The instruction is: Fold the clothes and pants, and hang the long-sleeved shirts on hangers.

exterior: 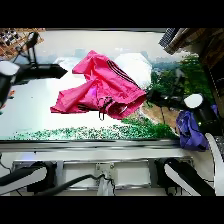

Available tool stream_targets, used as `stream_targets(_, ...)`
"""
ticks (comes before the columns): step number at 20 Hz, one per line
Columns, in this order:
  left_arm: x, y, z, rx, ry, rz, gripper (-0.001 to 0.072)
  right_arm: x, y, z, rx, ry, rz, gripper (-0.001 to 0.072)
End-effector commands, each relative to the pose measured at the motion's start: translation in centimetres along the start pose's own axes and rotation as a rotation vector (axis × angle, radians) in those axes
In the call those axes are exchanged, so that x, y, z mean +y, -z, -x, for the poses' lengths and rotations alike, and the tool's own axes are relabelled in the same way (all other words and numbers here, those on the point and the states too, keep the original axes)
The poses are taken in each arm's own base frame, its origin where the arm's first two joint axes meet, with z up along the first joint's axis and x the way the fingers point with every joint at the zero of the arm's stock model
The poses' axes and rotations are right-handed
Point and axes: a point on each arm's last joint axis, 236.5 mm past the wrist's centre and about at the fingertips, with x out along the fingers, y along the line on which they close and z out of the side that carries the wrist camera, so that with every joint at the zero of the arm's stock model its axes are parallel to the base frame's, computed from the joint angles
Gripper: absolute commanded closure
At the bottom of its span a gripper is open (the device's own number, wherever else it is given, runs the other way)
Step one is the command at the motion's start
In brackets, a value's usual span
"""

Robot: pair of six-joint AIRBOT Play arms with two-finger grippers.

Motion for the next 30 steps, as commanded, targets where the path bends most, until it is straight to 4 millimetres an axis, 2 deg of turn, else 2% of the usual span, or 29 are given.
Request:
stream_targets(1, 2.6, 5.8, 4.2, 0.083, -0.092, 0.147, 0.0590, 4.3, 4.5, -2.2, 0.124, -0.053, 0.355, 0.0282)
stream_targets(3, 2.8, 8.7, 4.9, 0.099, -0.106, 0.184, 0.0590, 5.3, 7.4, -4.3, 0.195, -0.024, 0.532, 0.0282)
stream_targets(5, 2.9, 10.4, 5.5, 0.103, -0.117, 0.209, 0.0589, 5.9, 10.2, -6.6, 0.258, 0.001, 0.686, 0.0276)
stream_targets(7, 2.8, 11.0, 5.8, 0.098, -0.122, 0.240, 0.0588, 6.3, 12.5, -8.8, 0.303, 0.011, 0.803, 0.0185)
stream_targets(9, 2.6, 10.9, 6.0, 0.090, -0.123, 0.256, 0.0588, 6.7, 13.6, -10.9, 0.301, 0.013, 0.871, 0.0180)
stream_targets(11, 2.6, 10.9, 6.0, 0.091, -0.122, 0.258, 0.0588, 7.3, 13.9, -12.7, 0.272, 0.003, 0.883, 0.0142)
stream_targets(13, 2.6, 10.9, 6.0, 0.092, -0.123, 0.258, 0.0574, 7.4, 14.1, -13.7, 0.276, 0.002, 0.874, 0.0142)
stream_targets(15, 2.8, 11.1, 6.1, 0.097, -0.132, 0.252, 0.0567, 7.2, 14.1, -14.1, 0.279, 0.005, 0.871, 0.0147)
stream_targets(16, 3.1, 11.3, 6.1, 0.107, -0.146, 0.244, 0.0540, 7.2, 14.1, -14.1, 0.278, 0.005, 0.870, 0.0152)
stream_targets(17, 3.6, 11.7, 6.1, 0.121, -0.166, 0.239, 0.0511, 7.3, 14.1, -14.2, 0.275, 0.005, 0.867, 0.0194)
stream_targets(19, 4.9, 13.0, 6.0, 0.167, -0.211, 0.217, 0.0360, 7.6, 13.5, -14.3, 0.243, 0.001, 0.863, 0.0223)
stream_targets(21, 6.1, 15.1, 5.6, 0.234, -0.242, 0.209, 0.0206, 8.0, 12.9, -14.5, 0.213, -0.001, 0.839, 0.0249)
stream_targets(24, 6.7, 18.1, 4.2, 0.326, -0.222, 0.141, 0.0198, 7.9, 13.0, -14.5, 0.216, 0.003, 0.813, 0.0297)
stream_targets(25, 6.8, 18.6, 3.9, 0.345, -0.217, 0.139, 0.0198, 7.9, 13.0, -14.5, 0.217, 0.003, 0.811, 0.0351)
stream_targets(27, 7.1, 19.6, 3.2, 0.380, -0.214, 0.182, 0.0198, 8.0, 13.0, -14.5, 0.216, 0.003, 0.808, 0.0422)
stream_targets(29, 7.8, 21.3, 3.0, 0.440, -0.241, 0.259, 0.0199, 8.0, 13.0, -14.5, 0.216, 0.003, 0.806, 0.0428)
stream_targets(30, 8.1, 22.2, 3.0, 0.476, -0.251, 0.290, 0.0199, 8.0, 13.0, -14.5, 0.216, 0.003, 0.801, 0.0476)
